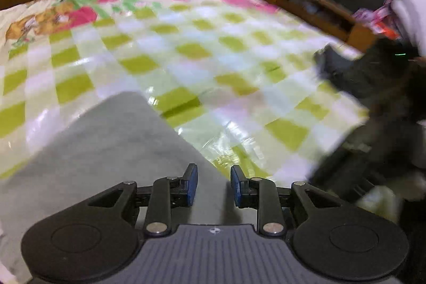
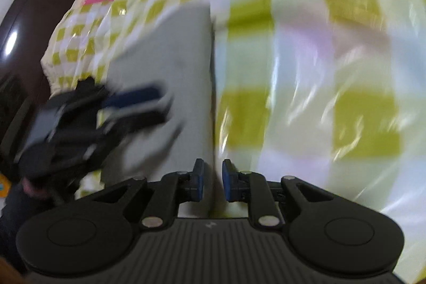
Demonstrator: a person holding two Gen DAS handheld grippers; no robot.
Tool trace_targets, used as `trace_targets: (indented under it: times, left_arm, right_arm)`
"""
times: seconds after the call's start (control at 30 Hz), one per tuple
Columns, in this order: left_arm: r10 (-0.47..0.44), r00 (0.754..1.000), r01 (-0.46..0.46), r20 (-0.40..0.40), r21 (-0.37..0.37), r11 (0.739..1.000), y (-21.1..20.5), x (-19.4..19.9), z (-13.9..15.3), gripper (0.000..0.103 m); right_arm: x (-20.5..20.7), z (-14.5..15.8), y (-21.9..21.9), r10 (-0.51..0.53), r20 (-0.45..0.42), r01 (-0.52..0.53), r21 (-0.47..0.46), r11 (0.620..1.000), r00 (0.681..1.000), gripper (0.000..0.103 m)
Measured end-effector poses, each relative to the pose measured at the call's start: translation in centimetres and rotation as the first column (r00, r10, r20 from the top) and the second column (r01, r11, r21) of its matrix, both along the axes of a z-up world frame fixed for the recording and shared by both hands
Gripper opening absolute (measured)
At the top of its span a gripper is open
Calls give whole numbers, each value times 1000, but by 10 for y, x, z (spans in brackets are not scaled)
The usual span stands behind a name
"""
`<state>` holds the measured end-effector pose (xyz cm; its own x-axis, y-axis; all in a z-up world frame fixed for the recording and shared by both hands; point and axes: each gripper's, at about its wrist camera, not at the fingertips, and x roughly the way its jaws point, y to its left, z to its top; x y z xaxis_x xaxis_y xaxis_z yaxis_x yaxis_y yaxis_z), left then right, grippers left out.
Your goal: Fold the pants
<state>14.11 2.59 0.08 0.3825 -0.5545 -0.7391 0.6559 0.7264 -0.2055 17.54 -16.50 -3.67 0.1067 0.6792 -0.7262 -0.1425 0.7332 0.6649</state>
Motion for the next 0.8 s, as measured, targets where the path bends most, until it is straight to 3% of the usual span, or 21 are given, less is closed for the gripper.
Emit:
trace_targets:
  times: [0.1, 0.23, 0.43, 0.6, 0.77, 0.8]
  left_arm:
    - [57, 998, -56, -14, 38, 998, -4, 3, -17, 37]
    - [137, 990, -137, -23, 2, 991, 5, 8, -24, 27]
    - [161, 987, -161, -7, -18, 987, 5, 8, -28, 25]
    - [178, 984, -180, -26, -110, 977, 34, -1, -8, 26]
    - [273, 961, -268, 40, -89, 959, 81, -33, 12, 31]
    - [300, 953, -296, 44, -87, 951, 90, -38, 13, 31]
  right_arm:
    - [-2, -12, 6, 6, -43, -3, 50, 999, 999, 13]
    - [-6, -7, 5, 9, -62, -5, 72, 997, 998, 12]
    - [-39, -12, 33, 106, -127, -98, 64, 993, 986, 9]
    - [-54, 21, 31, 119, -53, -115, 72, 991, 991, 12]
    - [-29, 53, -7, -61, 101, 58, 37, 998, 993, 15]
    - [-20, 53, -11, -103, 132, 102, 12, 995, 986, 21]
